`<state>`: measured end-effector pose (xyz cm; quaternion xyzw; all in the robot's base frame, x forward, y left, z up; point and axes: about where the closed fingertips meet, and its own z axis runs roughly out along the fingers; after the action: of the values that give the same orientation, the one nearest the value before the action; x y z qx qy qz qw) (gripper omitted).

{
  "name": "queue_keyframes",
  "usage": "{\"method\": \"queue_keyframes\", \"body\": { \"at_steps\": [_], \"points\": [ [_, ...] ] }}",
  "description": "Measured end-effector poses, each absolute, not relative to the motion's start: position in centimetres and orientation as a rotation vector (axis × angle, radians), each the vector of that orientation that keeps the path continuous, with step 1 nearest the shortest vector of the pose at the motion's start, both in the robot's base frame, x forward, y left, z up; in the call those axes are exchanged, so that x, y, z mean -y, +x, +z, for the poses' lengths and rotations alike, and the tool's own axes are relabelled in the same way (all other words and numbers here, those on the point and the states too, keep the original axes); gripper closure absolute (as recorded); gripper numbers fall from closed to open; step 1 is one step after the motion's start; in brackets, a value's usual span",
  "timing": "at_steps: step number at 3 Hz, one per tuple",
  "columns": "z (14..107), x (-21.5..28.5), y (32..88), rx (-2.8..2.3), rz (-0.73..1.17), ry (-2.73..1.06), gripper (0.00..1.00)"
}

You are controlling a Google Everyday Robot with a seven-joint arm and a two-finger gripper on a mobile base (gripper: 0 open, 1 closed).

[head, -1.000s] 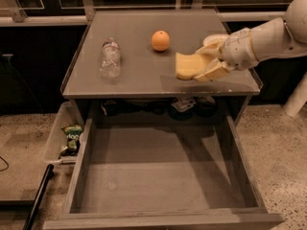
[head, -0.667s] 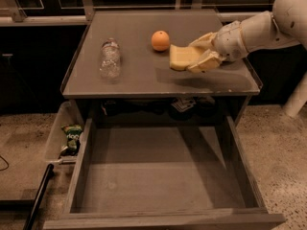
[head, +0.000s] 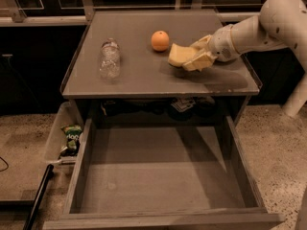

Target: Pick sponge from top drawer and place on counter

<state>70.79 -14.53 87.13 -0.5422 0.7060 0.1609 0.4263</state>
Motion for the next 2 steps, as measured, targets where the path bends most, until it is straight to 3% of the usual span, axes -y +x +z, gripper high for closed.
{"method": "queue_keyframes", "body": {
  "at_steps": [1,2],
  "points": [
    [85.11,13.62,71.37,-1.835,0.413,-1.312,1.00],
    [84.39,13.29,71.53,-1.859,0.420,-1.296,0.93]
  ]
}}
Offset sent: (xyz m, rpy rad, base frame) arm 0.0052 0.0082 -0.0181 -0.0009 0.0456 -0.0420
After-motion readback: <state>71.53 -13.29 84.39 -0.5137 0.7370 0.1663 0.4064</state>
